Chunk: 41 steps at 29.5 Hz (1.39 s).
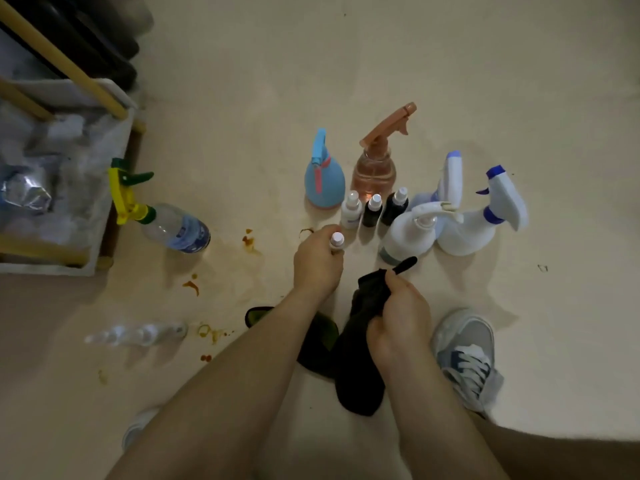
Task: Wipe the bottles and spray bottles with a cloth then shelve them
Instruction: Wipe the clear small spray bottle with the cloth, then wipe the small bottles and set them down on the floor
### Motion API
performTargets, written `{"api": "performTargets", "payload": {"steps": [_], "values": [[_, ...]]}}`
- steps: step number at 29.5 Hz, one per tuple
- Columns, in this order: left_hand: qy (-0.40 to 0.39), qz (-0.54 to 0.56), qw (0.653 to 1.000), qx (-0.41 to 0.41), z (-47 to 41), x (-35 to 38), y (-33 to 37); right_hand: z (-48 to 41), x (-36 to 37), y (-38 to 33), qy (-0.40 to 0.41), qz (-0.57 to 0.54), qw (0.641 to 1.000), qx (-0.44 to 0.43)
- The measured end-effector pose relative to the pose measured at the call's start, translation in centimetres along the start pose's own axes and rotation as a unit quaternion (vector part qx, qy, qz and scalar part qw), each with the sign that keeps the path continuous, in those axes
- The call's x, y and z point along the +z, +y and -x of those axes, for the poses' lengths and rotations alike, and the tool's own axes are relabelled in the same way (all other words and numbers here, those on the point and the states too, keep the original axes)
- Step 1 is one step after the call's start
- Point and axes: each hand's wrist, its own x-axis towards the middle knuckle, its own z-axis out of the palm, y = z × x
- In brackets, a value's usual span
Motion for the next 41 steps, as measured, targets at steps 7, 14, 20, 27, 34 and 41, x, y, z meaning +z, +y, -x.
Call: {"api": "performTargets", "payload": {"steps": [7, 14, 20, 27, 34, 41], "values": [[-0.035, 0.054, 0.997, -0.030, -1.9, 2.4, -1.5, -1.4, 1.3, -1.5, -0.096, 0.080, 0.990, -0.059], [-0.151, 0.463, 0.847, -0.210, 3.5, -4.8, -0.4, 0.2, 2.6, -2.4, -0.188, 0.244, 0.930, -0.200], [-0.125, 0.480, 0.864, -0.089, 9.2, -12.0, -1.0, 4.9, 3.8, -2.7, -0.331, 0.344, 0.843, -0.246], [-0.003, 0.439, 0.898, -0.044, 12.8, -20.1, -3.9, 10.5, 4.0, 1.4, -0.414, 0.475, 0.743, -0.227], [0.181, 0.141, 0.949, -0.215, 13.3, -22.2, -16.0, 13.8, 6.6, 6.7, -0.316, 0.348, 0.875, -0.117], [0.091, -0.117, 0.976, -0.162, 10.2, -18.9, -22.0, 12.6, 7.1, 8.9, -0.326, 0.269, 0.906, 0.006]]}}
